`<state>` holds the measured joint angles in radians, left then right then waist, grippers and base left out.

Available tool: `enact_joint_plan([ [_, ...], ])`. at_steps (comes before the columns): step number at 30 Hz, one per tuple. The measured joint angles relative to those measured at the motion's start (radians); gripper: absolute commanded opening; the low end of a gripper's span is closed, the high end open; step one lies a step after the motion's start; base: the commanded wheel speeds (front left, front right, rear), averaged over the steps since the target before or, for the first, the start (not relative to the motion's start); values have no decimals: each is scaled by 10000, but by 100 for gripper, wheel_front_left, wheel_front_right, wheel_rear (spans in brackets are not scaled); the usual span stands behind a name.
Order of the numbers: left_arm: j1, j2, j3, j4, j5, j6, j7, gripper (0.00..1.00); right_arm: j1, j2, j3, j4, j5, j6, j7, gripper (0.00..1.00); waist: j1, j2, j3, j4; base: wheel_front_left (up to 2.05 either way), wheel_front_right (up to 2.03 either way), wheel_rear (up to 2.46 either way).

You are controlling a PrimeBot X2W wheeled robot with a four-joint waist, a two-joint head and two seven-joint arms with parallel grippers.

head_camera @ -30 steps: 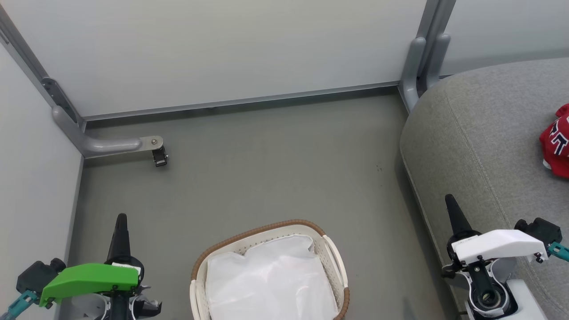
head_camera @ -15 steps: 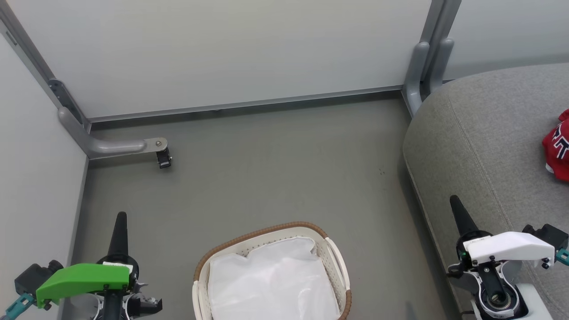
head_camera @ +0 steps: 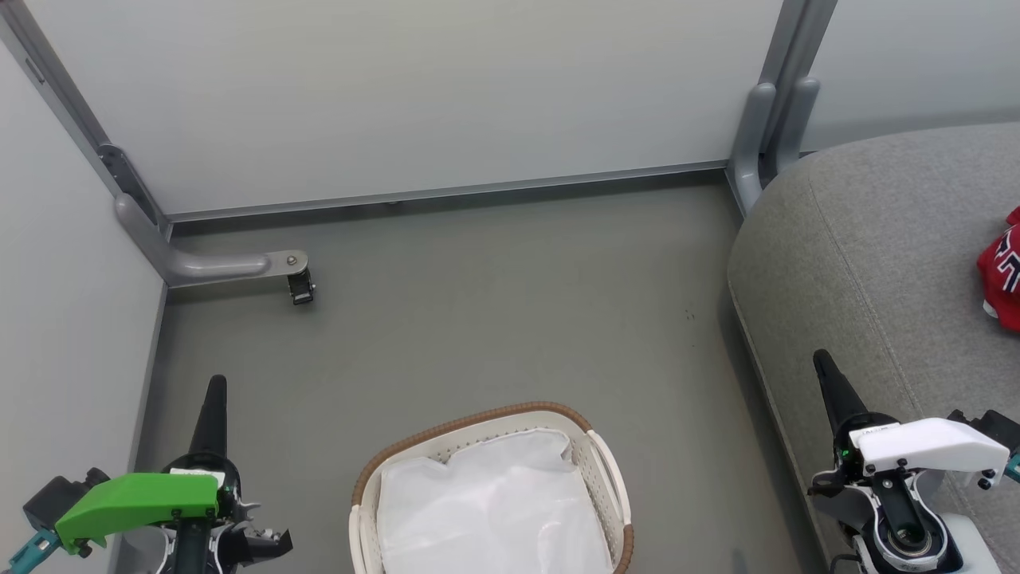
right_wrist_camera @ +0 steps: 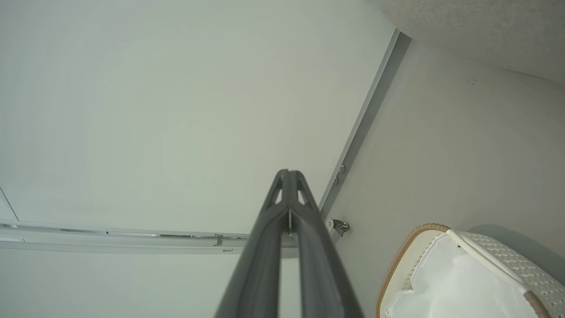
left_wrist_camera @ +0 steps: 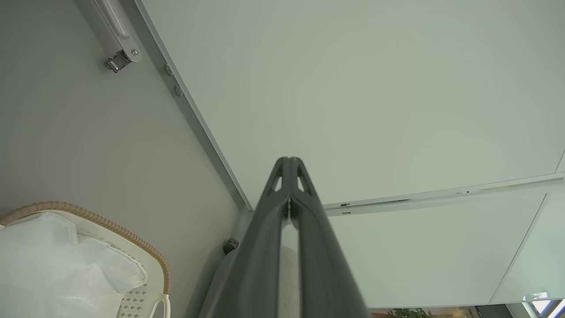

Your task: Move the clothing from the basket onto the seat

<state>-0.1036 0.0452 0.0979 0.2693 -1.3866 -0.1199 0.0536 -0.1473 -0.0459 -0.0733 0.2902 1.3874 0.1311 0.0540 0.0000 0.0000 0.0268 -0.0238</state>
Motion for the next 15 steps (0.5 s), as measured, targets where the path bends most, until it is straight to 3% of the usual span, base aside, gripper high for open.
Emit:
enact_joint_plan([
  [15, -3, 8, 69, -104, -1099, -33, 307, 0, 164, -6, -198, -228, 1095, 0, 303, 0, 0, 0, -109, 109, 0, 0, 0],
])
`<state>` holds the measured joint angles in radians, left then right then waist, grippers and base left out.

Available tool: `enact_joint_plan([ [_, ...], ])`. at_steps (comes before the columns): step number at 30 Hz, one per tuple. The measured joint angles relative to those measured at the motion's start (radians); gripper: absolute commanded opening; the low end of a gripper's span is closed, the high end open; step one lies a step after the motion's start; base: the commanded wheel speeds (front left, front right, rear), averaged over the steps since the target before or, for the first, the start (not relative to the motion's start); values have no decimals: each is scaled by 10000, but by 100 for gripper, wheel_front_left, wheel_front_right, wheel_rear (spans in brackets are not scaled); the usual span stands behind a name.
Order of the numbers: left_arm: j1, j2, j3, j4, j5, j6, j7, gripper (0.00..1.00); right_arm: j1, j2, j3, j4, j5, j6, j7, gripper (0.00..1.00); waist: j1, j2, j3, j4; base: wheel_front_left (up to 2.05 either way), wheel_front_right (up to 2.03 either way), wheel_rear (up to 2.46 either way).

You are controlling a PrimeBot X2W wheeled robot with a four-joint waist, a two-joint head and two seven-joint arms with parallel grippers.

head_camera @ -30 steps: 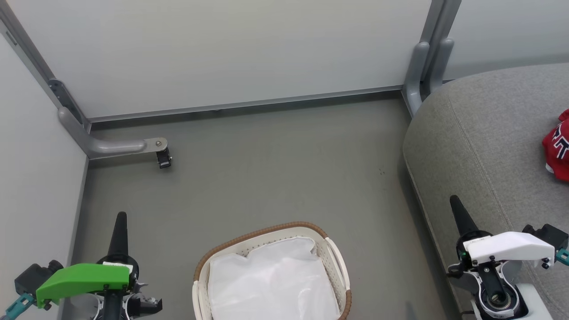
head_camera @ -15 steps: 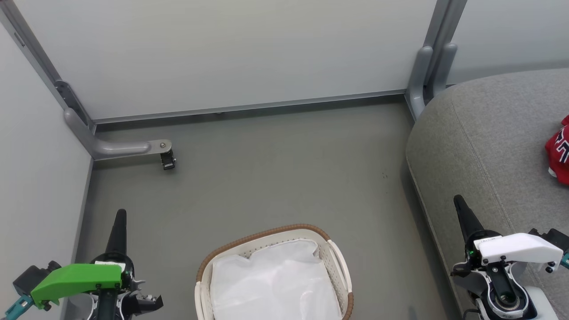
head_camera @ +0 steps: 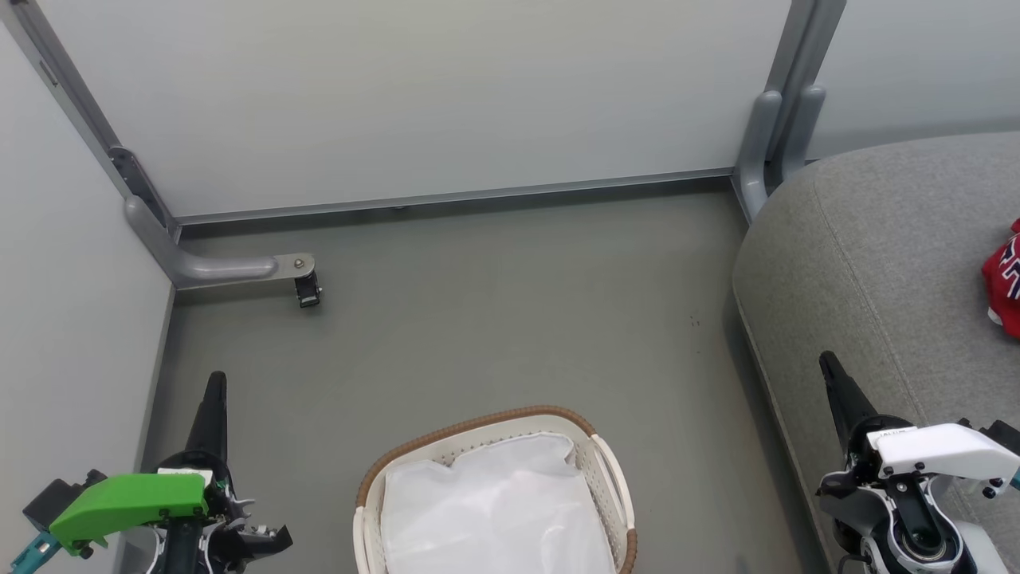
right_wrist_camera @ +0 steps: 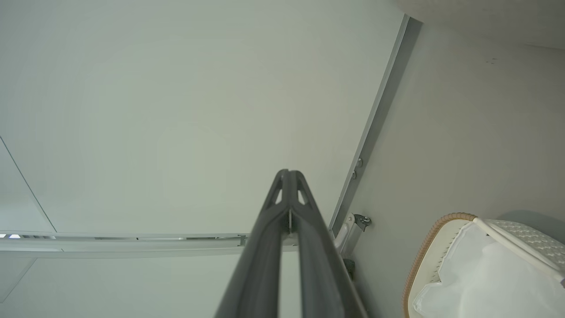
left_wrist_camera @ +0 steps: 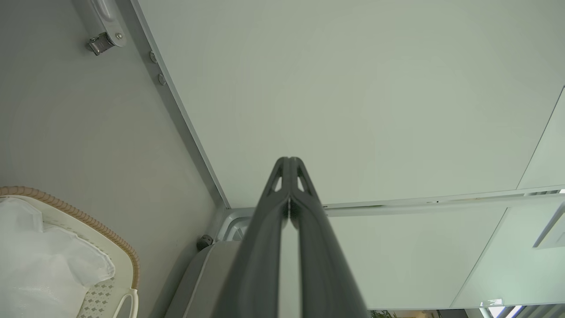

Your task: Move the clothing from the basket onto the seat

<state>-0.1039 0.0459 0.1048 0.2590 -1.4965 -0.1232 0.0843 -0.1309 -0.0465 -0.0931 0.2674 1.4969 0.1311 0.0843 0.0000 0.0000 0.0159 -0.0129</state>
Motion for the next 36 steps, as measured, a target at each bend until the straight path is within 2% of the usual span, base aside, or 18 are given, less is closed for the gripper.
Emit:
enact_joint_plan([
  [17, -5, 6, 82, -121, -1116, -56, 293, 0, 176, -6, -207, -213, 1103, -2, 303, 0, 0, 0, -125, 125, 0, 0, 0],
  [36, -6, 8, 88, -132, -1149, -56, 299, 0, 178, -6, -213, -230, 1139, -2, 305, 0, 0, 0, -128, 129, 0, 0, 0],
])
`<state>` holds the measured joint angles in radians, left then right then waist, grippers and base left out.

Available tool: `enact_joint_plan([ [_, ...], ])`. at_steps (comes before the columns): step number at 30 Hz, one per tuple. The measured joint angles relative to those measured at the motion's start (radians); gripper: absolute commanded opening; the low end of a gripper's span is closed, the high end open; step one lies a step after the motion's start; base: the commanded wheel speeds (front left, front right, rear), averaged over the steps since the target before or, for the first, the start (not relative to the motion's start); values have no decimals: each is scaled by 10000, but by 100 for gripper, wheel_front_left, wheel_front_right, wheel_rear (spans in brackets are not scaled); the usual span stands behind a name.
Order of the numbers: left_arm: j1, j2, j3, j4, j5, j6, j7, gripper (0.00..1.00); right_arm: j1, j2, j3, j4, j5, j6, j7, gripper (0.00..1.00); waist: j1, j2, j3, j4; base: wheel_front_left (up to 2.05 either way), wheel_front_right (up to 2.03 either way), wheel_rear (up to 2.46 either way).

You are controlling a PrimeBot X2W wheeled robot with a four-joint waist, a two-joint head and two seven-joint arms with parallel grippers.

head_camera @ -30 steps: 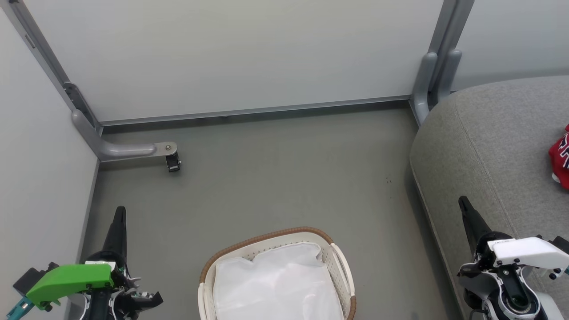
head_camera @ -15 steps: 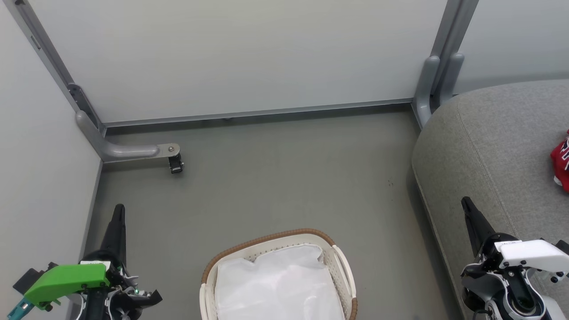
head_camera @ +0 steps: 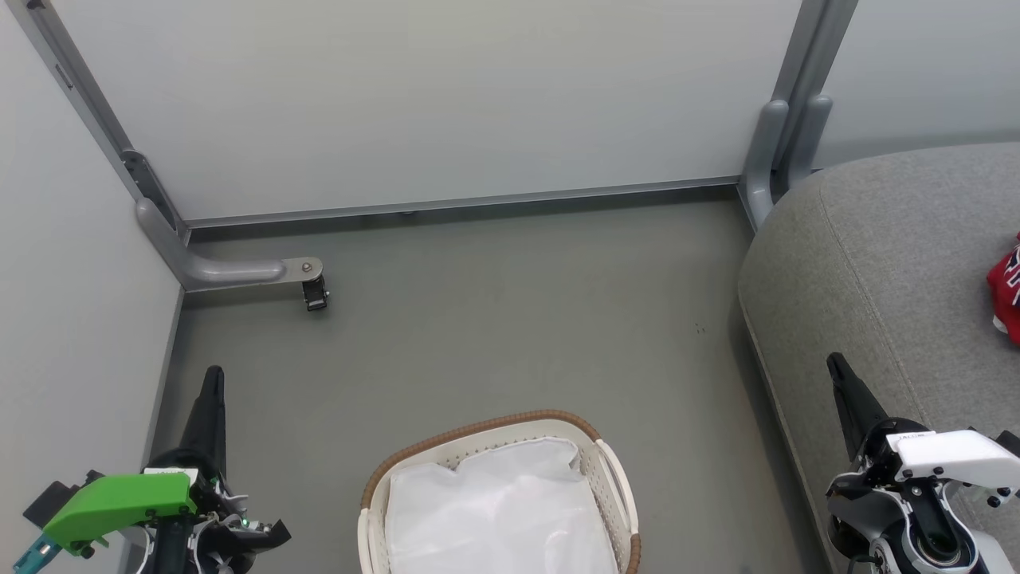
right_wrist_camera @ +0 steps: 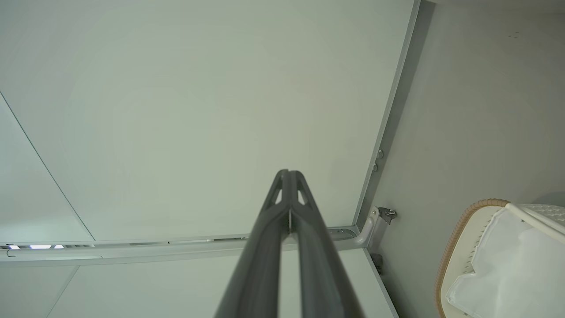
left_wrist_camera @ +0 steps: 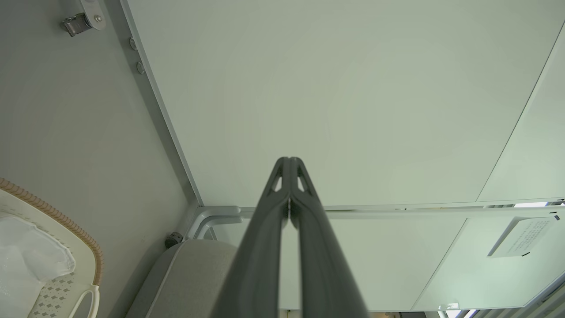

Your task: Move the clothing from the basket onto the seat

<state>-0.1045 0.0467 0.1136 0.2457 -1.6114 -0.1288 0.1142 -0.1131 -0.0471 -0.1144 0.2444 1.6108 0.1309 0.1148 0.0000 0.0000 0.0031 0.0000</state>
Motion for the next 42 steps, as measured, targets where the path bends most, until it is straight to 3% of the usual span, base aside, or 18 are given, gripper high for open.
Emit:
enact_joint_plan([
  [42, -1, 0, 0, -4, 0, -2, 0, 0, 1, 0, 0, 0, 0, 0, 6, 0, 0, 0, 0, 0, 0, 0, 0],
])
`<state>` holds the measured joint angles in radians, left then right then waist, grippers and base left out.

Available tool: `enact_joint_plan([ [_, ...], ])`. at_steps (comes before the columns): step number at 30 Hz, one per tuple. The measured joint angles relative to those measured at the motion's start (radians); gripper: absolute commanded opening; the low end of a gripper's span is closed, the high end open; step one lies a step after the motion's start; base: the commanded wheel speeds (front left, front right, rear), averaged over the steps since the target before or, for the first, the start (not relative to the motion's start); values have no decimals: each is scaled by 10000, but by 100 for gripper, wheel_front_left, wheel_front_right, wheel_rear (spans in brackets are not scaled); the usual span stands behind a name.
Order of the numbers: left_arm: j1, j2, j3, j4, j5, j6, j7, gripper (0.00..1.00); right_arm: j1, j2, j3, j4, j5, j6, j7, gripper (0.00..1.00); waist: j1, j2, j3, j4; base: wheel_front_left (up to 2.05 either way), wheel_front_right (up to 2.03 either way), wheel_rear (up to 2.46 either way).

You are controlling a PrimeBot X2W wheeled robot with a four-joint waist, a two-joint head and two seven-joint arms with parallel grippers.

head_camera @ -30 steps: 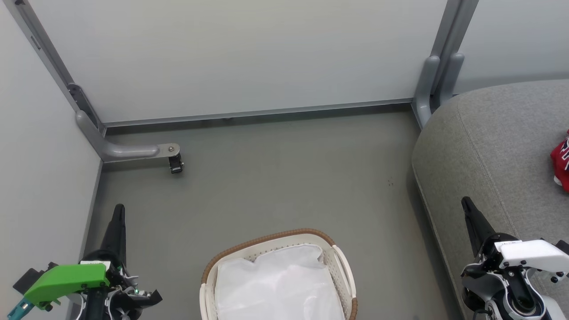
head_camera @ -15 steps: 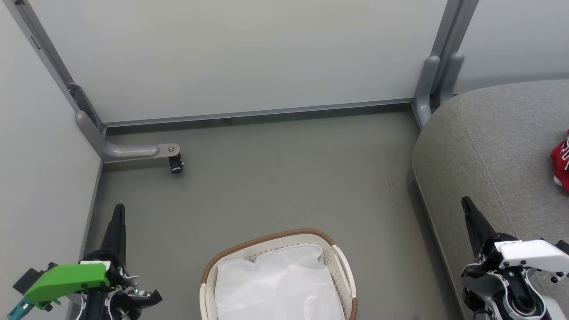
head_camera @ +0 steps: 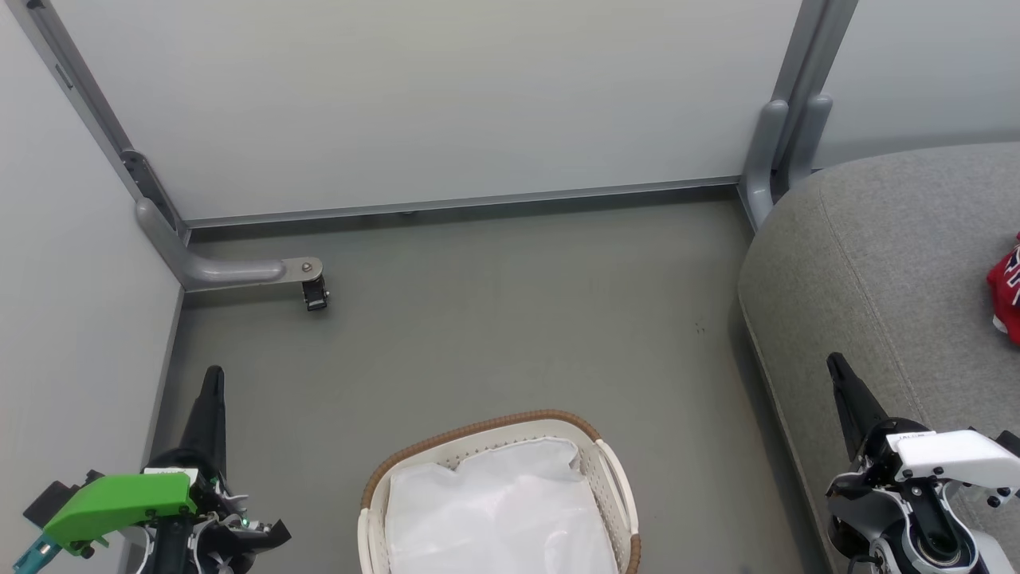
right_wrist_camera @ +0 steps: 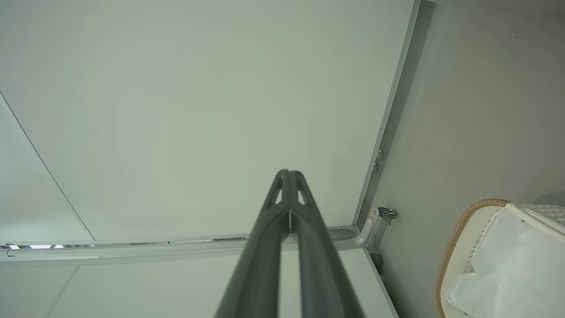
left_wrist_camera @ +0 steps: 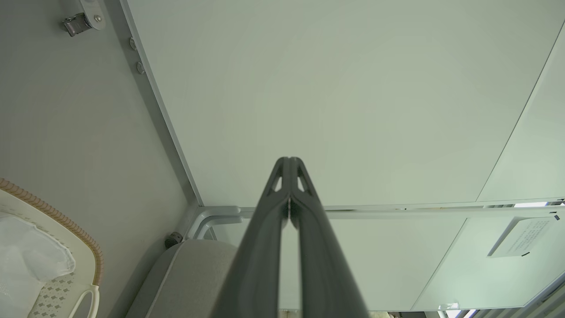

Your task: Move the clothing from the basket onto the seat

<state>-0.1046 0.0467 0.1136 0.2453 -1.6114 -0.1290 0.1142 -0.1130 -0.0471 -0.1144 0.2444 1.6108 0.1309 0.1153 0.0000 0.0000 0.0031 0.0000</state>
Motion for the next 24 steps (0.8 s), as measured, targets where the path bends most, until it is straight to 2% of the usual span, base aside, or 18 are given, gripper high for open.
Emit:
enact_joint_plan([
  [24, 0, 0, -2, 0, 0, 2, 0, 0, 0, 0, 0, -2, 0, 0, -2, 0, 0, 0, 0, 0, 0, 0, 0],
])
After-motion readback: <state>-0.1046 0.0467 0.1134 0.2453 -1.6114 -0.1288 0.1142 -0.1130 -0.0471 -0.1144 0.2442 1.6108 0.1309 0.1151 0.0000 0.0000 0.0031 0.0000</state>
